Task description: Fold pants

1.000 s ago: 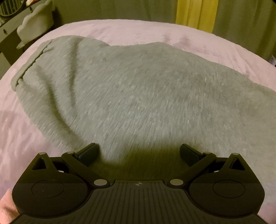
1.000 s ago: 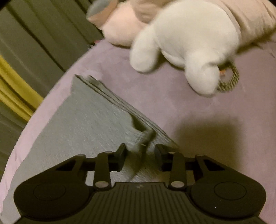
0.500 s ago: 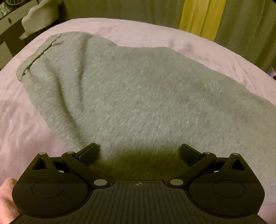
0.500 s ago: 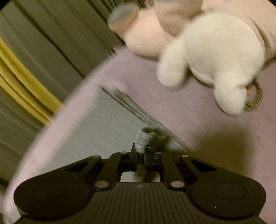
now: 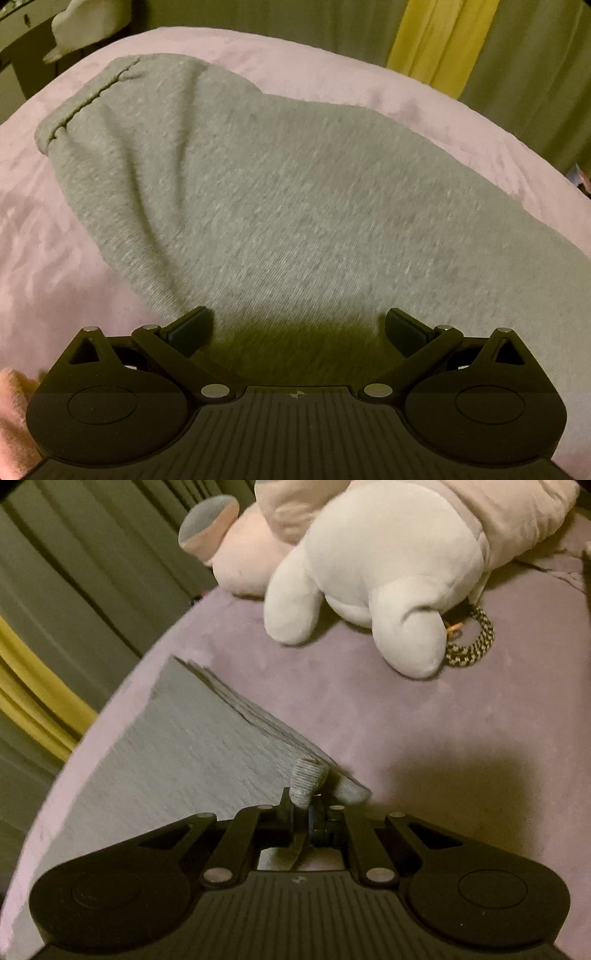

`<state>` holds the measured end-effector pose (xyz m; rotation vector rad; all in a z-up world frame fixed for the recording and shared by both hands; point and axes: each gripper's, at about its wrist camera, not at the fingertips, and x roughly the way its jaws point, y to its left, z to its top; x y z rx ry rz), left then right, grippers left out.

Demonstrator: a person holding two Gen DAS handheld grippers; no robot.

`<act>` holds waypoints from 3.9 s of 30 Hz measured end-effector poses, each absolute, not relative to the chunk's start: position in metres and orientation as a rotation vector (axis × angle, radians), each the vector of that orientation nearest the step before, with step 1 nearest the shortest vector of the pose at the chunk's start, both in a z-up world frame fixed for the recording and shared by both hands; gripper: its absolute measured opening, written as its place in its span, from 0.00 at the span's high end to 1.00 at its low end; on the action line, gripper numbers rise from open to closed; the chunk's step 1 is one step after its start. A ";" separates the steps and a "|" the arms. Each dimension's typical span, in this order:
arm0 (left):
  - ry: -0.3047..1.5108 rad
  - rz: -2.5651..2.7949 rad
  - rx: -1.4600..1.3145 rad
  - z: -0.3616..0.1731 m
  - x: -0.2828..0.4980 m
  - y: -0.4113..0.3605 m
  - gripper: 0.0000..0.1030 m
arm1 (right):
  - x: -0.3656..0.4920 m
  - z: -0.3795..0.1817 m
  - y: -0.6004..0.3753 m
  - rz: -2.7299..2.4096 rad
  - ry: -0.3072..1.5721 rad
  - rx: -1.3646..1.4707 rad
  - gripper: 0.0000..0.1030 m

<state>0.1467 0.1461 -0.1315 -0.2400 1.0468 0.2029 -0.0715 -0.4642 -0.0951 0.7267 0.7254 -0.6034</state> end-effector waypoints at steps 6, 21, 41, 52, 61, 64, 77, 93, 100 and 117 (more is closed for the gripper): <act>1.054 0.206 -0.210 -0.136 0.148 0.142 0.00 | -0.067 -0.100 -0.462 -0.616 0.772 0.631 0.92; 1.069 0.213 -0.166 -0.142 0.150 0.141 0.00 | -0.081 -0.109 -0.456 -0.642 0.770 0.730 0.31; 1.075 0.220 -0.134 -0.147 0.153 0.138 0.00 | -0.091 -0.147 -0.486 -0.451 0.552 1.159 0.70; 1.071 0.224 -0.139 -0.144 0.151 0.138 0.00 | -0.073 -0.116 -0.485 -0.527 0.634 1.041 0.90; 0.981 0.289 -0.196 -0.105 0.121 0.160 0.00 | 0.012 0.039 -0.324 -0.266 0.551 0.316 0.91; 0.942 0.308 -0.199 -0.091 0.108 0.174 0.00 | 0.036 0.050 -0.207 0.017 0.550 0.130 0.90; 1.000 0.291 -0.209 -0.109 0.091 0.202 0.00 | 0.045 -0.076 -0.047 0.454 0.978 0.025 0.25; 1.127 -0.312 -0.183 -0.132 0.157 0.066 0.00 | 0.021 -0.092 -0.261 0.004 0.836 0.713 0.10; 1.146 -0.346 -0.167 -0.143 0.151 0.052 0.18 | 0.017 -0.118 -0.272 -0.063 0.906 0.726 0.10; 1.052 -0.436 -0.511 -0.104 0.145 0.100 0.85 | 0.016 -0.102 -0.243 -0.019 0.896 0.575 0.10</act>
